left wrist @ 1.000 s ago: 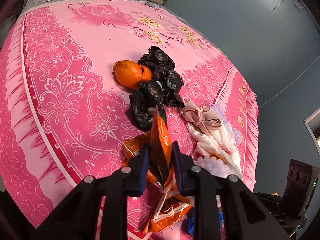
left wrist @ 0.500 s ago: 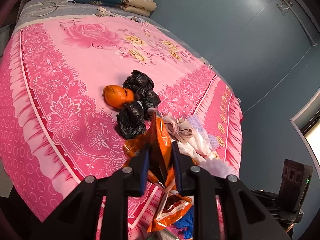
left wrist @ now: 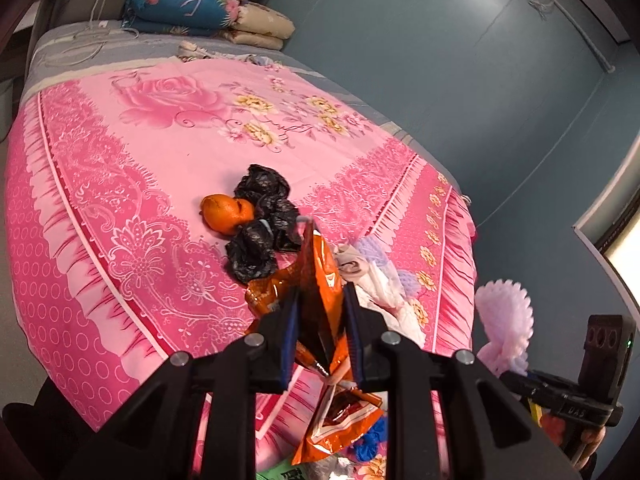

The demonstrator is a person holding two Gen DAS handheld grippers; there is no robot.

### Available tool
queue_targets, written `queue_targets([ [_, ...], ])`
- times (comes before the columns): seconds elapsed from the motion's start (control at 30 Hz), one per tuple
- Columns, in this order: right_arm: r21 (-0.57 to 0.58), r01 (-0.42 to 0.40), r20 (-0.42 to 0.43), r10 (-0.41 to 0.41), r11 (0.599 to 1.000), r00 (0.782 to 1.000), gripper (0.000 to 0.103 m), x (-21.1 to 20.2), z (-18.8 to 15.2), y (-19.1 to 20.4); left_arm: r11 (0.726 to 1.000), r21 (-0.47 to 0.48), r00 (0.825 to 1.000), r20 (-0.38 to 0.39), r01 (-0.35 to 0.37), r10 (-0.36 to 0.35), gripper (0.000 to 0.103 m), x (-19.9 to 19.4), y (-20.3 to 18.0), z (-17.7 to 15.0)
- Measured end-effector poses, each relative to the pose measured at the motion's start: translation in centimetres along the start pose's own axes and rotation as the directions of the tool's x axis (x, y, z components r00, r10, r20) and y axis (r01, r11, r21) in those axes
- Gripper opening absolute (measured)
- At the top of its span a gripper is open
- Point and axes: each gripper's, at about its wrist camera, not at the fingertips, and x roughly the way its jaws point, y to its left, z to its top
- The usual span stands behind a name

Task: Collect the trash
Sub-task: 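Carry the chip bag and foam net with both tools over the yellow bin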

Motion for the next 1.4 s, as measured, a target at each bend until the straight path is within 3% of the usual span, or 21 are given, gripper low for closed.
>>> queue_targets([
  [0.33, 0.120, 0.060, 0.154, -0.079, 0.991, 0.985, 0.029, -7.6, -1.5, -2.9, 0.992, 0.102, 0.997, -0.021, 0.079, -0.077, 0.020, -0.9, -5.6, -1.6],
  [0.73, 0.206, 0.154, 0.242, -0.203, 0.966, 0.949, 0.029, -13.8, -3.1, -4.6, 0.960, 0.211, 0.982, -0.085, 0.186, -0.172, 0.020, -2.3, -13.2, -3.8],
  [0.9, 0.236, 0.167, 0.310, -0.237, 0.957, 0.921, 0.029, -17.5, -3.6, -5.3, 0.933, 0.274, 0.972, -0.099, 0.233, -0.213, 0.020, -3.4, -17.2, -4.4],
  [1.07, 0.260, 0.198, 0.381, -0.289, 0.945, 0.878, 0.030, -21.1, -4.1, -5.7, 0.902, 0.336, 0.962, -0.120, 0.273, -0.246, 0.020, -4.2, -20.8, -5.2],
  [1.4, 0.324, 0.244, 0.430, -0.372, 0.914, 0.822, 0.031, -24.6, -5.4, -6.7, 0.840, 0.416, 0.937, -0.182, 0.349, -0.299, 0.020, -4.2, -26.4, -8.0],
])
